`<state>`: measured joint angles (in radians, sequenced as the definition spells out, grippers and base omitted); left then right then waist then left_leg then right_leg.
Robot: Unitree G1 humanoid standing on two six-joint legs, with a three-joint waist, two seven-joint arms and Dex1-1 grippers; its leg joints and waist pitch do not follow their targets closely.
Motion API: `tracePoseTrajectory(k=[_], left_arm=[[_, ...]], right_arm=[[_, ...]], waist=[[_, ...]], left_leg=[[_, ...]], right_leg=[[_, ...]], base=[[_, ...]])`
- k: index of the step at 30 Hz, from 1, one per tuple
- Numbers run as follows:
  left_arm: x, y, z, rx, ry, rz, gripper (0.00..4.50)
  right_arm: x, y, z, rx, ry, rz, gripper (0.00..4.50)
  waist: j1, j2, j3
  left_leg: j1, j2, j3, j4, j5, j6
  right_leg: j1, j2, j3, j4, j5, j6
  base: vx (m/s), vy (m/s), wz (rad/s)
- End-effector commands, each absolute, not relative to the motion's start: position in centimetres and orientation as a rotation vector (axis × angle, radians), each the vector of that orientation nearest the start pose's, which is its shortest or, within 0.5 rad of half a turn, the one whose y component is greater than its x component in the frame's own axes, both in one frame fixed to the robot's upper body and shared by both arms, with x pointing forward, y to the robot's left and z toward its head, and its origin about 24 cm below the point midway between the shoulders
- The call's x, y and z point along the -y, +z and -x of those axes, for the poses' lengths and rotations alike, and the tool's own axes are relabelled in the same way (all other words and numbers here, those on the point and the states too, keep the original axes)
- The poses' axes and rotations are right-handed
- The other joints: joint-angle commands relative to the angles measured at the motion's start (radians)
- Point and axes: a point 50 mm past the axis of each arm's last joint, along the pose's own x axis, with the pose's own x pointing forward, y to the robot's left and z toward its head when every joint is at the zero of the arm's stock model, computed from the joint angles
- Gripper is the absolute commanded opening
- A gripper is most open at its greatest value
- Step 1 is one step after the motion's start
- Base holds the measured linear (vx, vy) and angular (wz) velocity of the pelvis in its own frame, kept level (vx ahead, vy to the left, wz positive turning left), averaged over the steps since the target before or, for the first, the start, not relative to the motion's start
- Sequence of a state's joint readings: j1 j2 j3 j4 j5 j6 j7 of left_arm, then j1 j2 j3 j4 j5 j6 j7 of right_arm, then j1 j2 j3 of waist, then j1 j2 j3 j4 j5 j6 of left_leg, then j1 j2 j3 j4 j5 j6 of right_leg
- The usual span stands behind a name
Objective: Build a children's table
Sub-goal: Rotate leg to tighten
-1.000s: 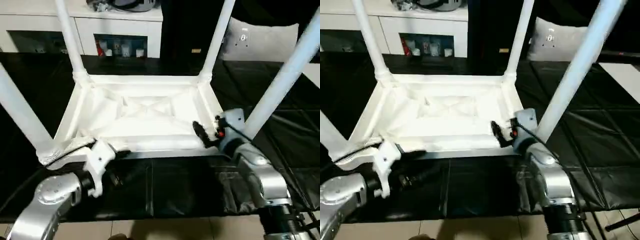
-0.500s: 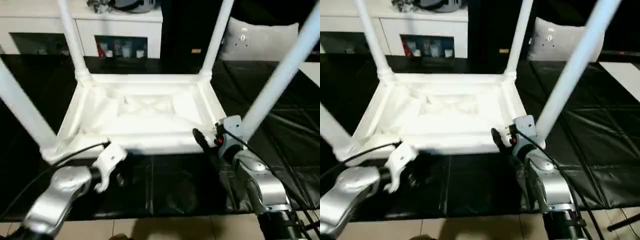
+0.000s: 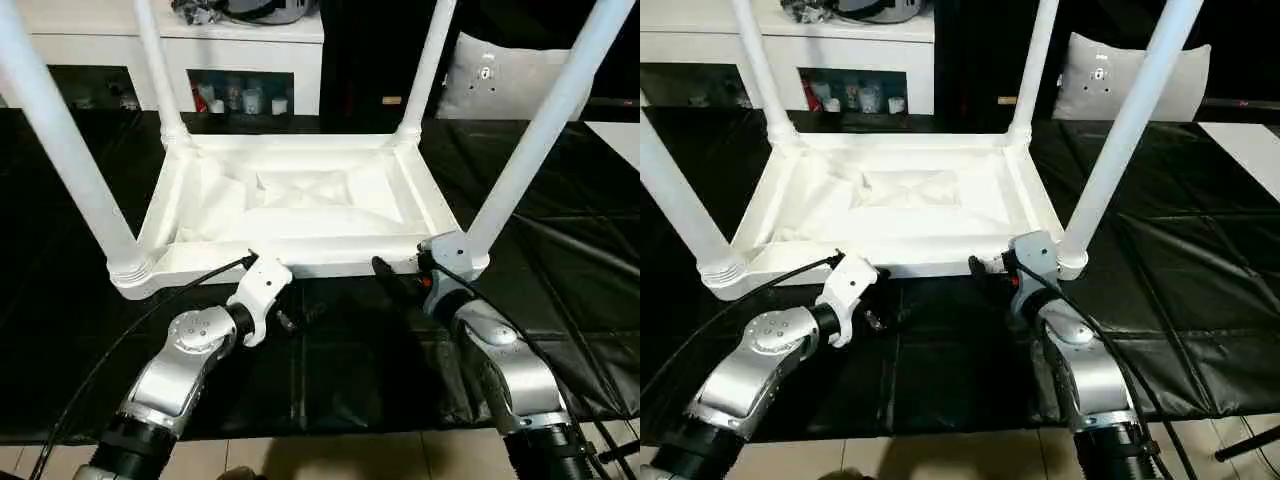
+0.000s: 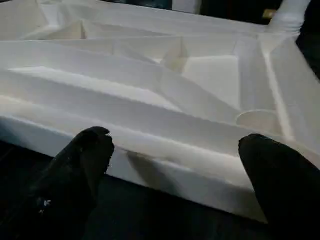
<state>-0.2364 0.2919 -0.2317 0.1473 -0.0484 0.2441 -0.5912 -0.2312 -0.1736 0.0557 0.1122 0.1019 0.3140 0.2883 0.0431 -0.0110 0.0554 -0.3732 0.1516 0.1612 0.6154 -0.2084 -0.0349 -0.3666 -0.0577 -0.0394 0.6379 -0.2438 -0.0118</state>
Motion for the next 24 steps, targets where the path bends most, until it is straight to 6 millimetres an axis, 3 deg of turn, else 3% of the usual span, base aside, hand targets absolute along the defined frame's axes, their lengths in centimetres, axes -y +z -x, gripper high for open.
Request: tracePoseTrajectory(k=[1, 4, 6, 9, 10, 11, 15, 16, 17, 18, 19, 22, 23, 24], left_arm=[[-13.0, 4.5, -27.6, -0.218, -0.76, -0.214, 4.44], [-13.9, 4.9, -27.1, -0.194, -0.735, -0.167, 4.44], [-14.7, 5.1, -26.6, -0.192, -0.73, -0.146, 4.44], [-16.4, 5.0, -25.8, -0.199, -0.696, -0.138, 4.44], [-17.0, 4.9, -25.4, -0.204, -0.689, -0.134, 4.44], [-17.4, 4.9, -25.0, -0.207, -0.685, -0.13, 4.44], [-18.6, 4.7, -23.4, -0.227, -0.696, -0.124, 4.44], [-18.8, 4.6, -23.1, -0.237, -0.705, -0.127, 4.44], [-18.9, 4.5, -22.8, -0.247, -0.712, -0.127, 4.44], [-19.2, 4.3, -22.3, -0.265, -0.721, -0.124, 4.44], [-19.5, 4.2, -22.0, -0.28, -0.725, -0.12, 4.44], [-21.8, 3.5, -21.0, -0.335, -0.705, -0.091, 4.44], [-22.7, 3.3, -20.9, -0.349, -0.693, -0.086, 4.44], [-23.7, 3.1, -20.8, -0.36, -0.676, -0.089, 4.44]], right_arm=[[15.6, 5.3, -29.8, -0.199, 0.325, 0.085, 4.5], [16.4, 5.5, -30.2, -0.192, 0.302, 0.092, 4.5], [16.9, 5.7, -30.5, -0.187, 0.287, 0.098, 4.5], [18.2, 5.9, -31.0, -0.183, 0.244, 0.107, 4.5], [18.8, 6.0, -31.2, -0.184, 0.227, 0.11, 4.5], [19.3, 6.1, -31.3, -0.185, 0.214, 0.112, 4.5], [22.2, 6.4, -31.8, -0.186, 0.118, 0.129, 4.5], [23.0, 6.5, -32.0, -0.187, 0.08, 0.131, 4.5], [23.6, 6.6, -32.1, -0.188, 0.049, 0.131, 4.5], [24.2, 6.6, -32.2, -0.19, 0.019, 0.136, 4.5], [24.6, 6.7, -32.2, -0.191, 0.0, 0.139, 4.5], [24.1, 6.4, -32.1, -0.197, 0.031, 0.138, 4.5], [23.7, 6.3, -32.1, -0.201, 0.049, 0.135, 4.5], [23.2, 6.1, -32.0, -0.204, 0.067, 0.132, 4.5]], waist=[[0.001, 0.006, -0.052], [-0.001, 0.007, -0.053], [-0.004, -0.002, -0.051], [-0.006, 0.003, -0.05], [-0.007, -0.006, -0.05], [-0.004, -0.001, -0.05], [0.0, 0.002, -0.05], [0.004, -0.004, -0.049], [0.012, 0.001, -0.051], [0.012, -0.008, -0.049], [0.016, -0.004, -0.05], [0.016, -0.006, -0.05], [0.012, -0.03, -0.05], [0.014, -0.019, -0.048]], left_leg=[[0.012, 0.079, -0.026, -0.09, -0.157, 0.004], [0.011, 0.078, -0.025, -0.087, -0.138, 0.013], [0.009, 0.076, -0.022, -0.088, -0.138, 0.021], [0.01, 0.076, -0.021, -0.087, -0.149, 0.02], [0.011, 0.075, -0.019, -0.087, -0.152, 0.022], [0.013, 0.075, -0.017, -0.087, -0.147, 0.025], [0.019, 0.08, -0.013, -0.088, -0.142, 0.027], [0.02, 0.08, -0.011, -0.088, -0.145, 0.026], [0.022, 0.08, -0.01, -0.088, -0.135, 0.022], [0.022, 0.08, -0.007, -0.088, -0.135, 0.024], [0.021, 0.079, -0.008, -0.088, -0.127, 0.024], [0.017, 0.075, -0.006, -0.086, -0.115, 0.027], [0.014, 0.074, -0.003, -0.087, -0.112, 0.035], [0.016, 0.07, -0.005, -0.088, -0.118, 0.04]], right_leg=[[0.032, -0.091, 0.056, -0.08, -0.035, -0.214], [0.034, -0.09, 0.055, -0.078, 0.0, -0.225], [0.036, -0.089, 0.054, -0.08, -0.015, -0.225], [0.032, -0.088, 0.054, -0.081, -0.049, -0.226], [0.032, -0.087, 0.054, -0.083, -0.062, -0.222], [0.031, -0.086, 0.053, -0.083, -0.069, -0.217], [0.023, -0.082, 0.052, -0.082, -0.059, -0.221], [0.022, -0.081, 0.052, -0.083, -0.058, -0.22], [0.021, -0.082, 0.051, -0.08, -0.049, -0.22], [0.021, -0.08, 0.052, -0.081, -0.046, -0.217], [0.022, -0.082, 0.052, -0.079, -0.041, -0.214], [0.024, -0.082, 0.052, -0.078, -0.032, -0.198], [0.027, -0.081, 0.052, -0.081, -0.037, -0.193], [0.024, -0.083, 0.053, -0.084, -0.075, -0.182]], base=[[0.0, 0.0, 0.0], [0.0, 0.0, 0.0], [0.0, 0.0, 0.0], [0.0, 0.0, 0.0], [0.0, 0.0, 0.0], [0.0, 0.0, 0.0], [0.0, 0.0, 0.0], [0.0, 0.0, 0.0], [0.0, 0.0, 0.0], [0.0, 0.0, 0.0], [0.0, 0.0, 0.0], [0.0, 0.0, 0.0], [0.0, 0.0, 0.0], [0.0, 0.0, 0.0]])
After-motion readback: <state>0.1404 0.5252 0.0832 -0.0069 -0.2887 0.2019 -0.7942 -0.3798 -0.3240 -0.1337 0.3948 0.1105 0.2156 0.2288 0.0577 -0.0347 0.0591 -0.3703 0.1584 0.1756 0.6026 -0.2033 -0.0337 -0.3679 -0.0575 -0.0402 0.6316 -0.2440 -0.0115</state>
